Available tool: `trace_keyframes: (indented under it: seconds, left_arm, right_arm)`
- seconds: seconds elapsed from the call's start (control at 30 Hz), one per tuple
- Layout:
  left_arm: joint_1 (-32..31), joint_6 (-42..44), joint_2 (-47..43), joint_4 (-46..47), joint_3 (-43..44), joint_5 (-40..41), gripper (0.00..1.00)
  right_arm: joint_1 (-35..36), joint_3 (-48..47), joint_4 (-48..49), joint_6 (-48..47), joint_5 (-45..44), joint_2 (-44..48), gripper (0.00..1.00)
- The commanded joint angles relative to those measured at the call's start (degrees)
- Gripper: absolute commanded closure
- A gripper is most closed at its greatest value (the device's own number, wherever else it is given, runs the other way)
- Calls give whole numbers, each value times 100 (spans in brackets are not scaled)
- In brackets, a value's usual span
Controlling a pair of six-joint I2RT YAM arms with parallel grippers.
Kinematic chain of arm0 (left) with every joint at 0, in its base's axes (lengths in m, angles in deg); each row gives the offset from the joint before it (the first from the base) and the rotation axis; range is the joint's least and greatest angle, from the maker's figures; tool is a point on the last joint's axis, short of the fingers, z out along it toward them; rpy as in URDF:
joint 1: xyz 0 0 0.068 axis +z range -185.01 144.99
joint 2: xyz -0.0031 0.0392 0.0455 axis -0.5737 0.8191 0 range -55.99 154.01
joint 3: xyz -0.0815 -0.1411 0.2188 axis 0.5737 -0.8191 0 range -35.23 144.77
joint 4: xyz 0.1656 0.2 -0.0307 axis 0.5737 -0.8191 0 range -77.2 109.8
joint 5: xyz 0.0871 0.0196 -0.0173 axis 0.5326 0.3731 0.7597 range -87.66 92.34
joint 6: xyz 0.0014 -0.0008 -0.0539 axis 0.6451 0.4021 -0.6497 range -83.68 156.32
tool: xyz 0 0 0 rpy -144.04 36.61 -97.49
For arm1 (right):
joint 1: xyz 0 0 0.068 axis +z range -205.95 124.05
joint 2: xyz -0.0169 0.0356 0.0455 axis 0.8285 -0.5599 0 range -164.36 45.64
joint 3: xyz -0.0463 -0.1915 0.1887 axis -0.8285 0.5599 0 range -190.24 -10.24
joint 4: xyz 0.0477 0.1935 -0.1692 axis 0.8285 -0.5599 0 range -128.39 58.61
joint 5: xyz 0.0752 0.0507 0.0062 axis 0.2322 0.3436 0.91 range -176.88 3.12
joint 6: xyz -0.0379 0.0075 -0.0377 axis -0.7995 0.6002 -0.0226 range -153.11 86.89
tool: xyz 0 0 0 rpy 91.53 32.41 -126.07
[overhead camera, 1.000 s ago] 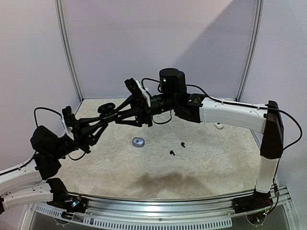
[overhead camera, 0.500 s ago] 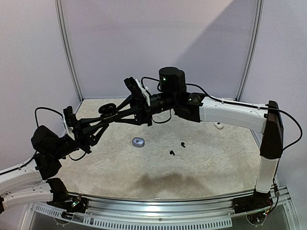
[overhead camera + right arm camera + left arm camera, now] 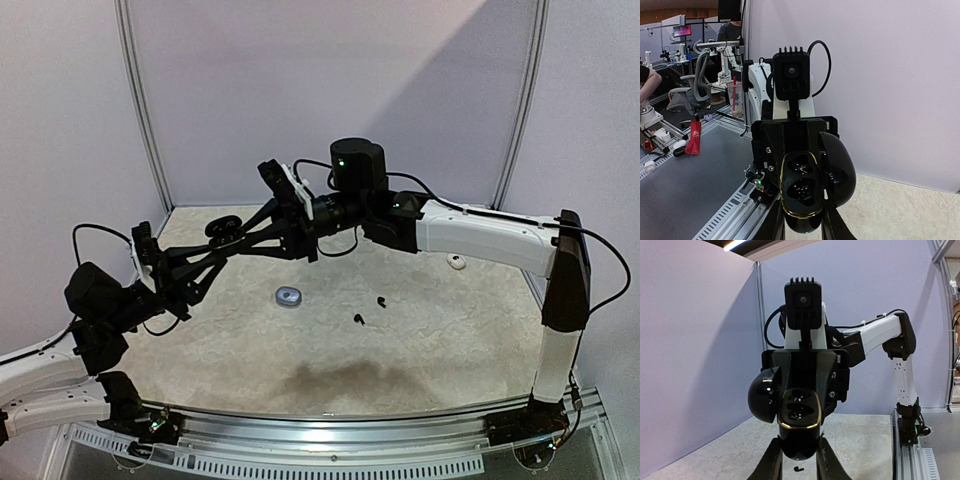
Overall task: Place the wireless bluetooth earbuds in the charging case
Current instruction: Pass from the left arm to the right, then pass from the right arm to the left
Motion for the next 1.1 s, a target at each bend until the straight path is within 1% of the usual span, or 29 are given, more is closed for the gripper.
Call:
trace_keyframes:
  seconds: [0.0, 0.07, 0.17, 0.47, 0.67, 0.7, 0.93, 1.03, 1.07]
  left_arm:
    - [-101, -11, 64, 50, 42, 267, 67]
    - [-117, -9, 104, -6, 40, 232, 60]
    - [-153, -26, 167, -237, 48, 312, 57]
    - [-306, 70, 293, -139, 184, 325, 64]
    - [-331, 115, 265, -117, 215, 262, 66]
    - [-330, 117, 255, -125, 228, 269, 67]
    - [-329, 104, 278, -152, 232, 278, 95]
    - [-331, 82, 278, -178, 223, 325, 100]
    - [-330, 82, 279, -178, 217, 334, 100]
  right_arm:
    - [36, -155, -232, -33, 68, -135, 92]
    - [46, -150, -226, -38, 68, -118, 93]
    - [41, -138, -207, -42, 26, -102, 93]
    - [54, -107, -363, -200, -103, -108, 94]
    - [56, -76, -605, -423, -248, -29, 94]
    - [51, -76, -627, -441, -255, -20, 94]
    - [49, -84, -624, -459, -266, 7, 95]
    - [49, -91, -603, -458, -267, 21, 95]
    - [49, -97, -598, -459, -266, 25, 94]
